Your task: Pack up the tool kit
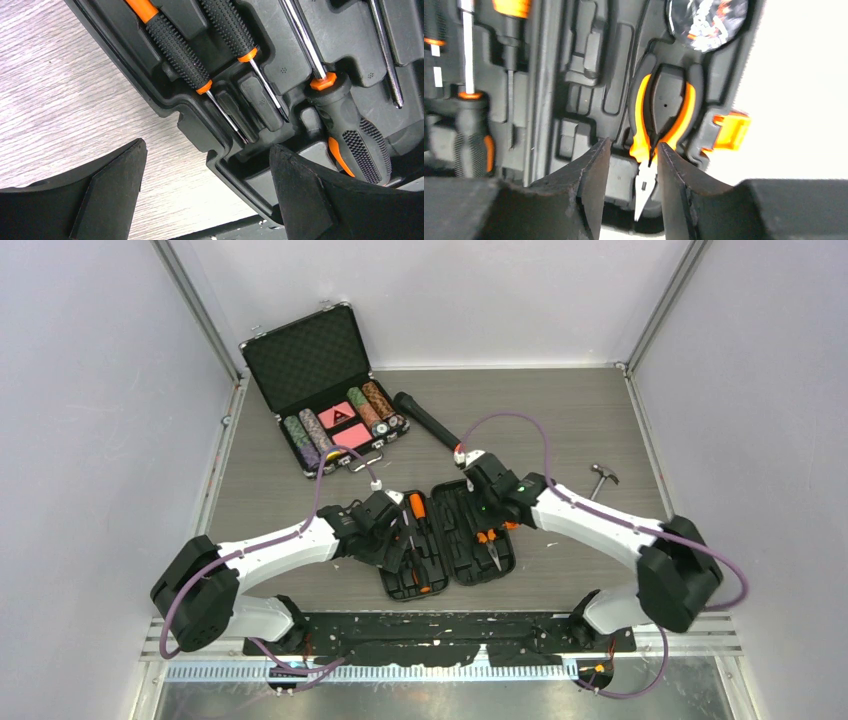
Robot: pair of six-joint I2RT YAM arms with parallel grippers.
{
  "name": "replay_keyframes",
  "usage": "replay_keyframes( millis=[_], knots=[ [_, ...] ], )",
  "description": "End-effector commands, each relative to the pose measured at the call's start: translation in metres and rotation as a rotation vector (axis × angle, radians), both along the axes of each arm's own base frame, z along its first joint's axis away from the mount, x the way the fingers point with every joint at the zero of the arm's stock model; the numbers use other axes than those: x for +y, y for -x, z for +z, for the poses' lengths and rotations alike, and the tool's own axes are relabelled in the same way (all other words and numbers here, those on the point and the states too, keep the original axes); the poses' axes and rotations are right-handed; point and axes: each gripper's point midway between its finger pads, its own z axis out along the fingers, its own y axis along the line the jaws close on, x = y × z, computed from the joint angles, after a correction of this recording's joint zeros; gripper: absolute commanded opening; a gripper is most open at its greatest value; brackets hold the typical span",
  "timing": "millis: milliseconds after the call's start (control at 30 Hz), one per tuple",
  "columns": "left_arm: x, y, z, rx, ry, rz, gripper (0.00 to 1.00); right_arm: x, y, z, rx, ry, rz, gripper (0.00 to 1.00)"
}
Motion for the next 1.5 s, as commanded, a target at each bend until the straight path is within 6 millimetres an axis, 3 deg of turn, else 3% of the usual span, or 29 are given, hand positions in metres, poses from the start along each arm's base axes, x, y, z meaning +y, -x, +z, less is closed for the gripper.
replay_keyframes(
  millis=[0, 100, 233, 333, 767, 900, 1000, 1267, 1333, 1467],
  knots=[
    [-0.003, -0.003, 0.008, -0.023, 0.033, 0.017, 0.93, -0.008, -0.005, 0.064, -0.123, -0.053, -0.043, 0.46],
    [-0.003, -0.003, 0.008, -0.023, 0.036, 0.018, 0.93, -0.021, 0.007, 0.062, -0.104, -0.037, -0.064, 0.38],
    [-0.003, -0.004, 0.009, -0.026, 0.038, 0.018, 0.92, -0.038, 0.027, 0.033, -0.028, -0.004, -0.103, 0.21],
    [-0.003, -0.004, 0.009, -0.027, 0.038, 0.017, 0.92, -0.039, 0.035, 0.015, 0.005, -0.011, -0.109, 0.14],
    [-0.002, -0.004, 0.008, -0.027, 0.035, 0.017, 0.93, -0.027, 0.000, 0.010, -0.035, 0.017, -0.145, 0.10],
    [-0.002, -0.004, 0.007, -0.026, 0.031, 0.015, 0.93, -0.023, -0.005, -0.002, -0.009, 0.025, -0.144, 0.10],
    [-0.001, -0.004, 0.007, -0.026, 0.026, 0.016, 0.92, -0.025, 0.000, -0.018, 0.042, 0.055, -0.149, 0.09],
    [0.003, -0.004, 0.004, -0.022, 0.018, 0.026, 0.92, -0.053, 0.045, -0.070, 0.245, 0.162, -0.195, 0.08],
    [0.004, -0.004, 0.003, -0.020, 0.014, 0.027, 0.93, -0.054, 0.044, -0.070, 0.240, 0.172, -0.188, 0.08],
    [0.004, -0.005, 0.005, -0.027, 0.021, 0.030, 0.93, -0.037, 0.019, -0.027, 0.112, 0.109, -0.148, 0.09]
  ],
)
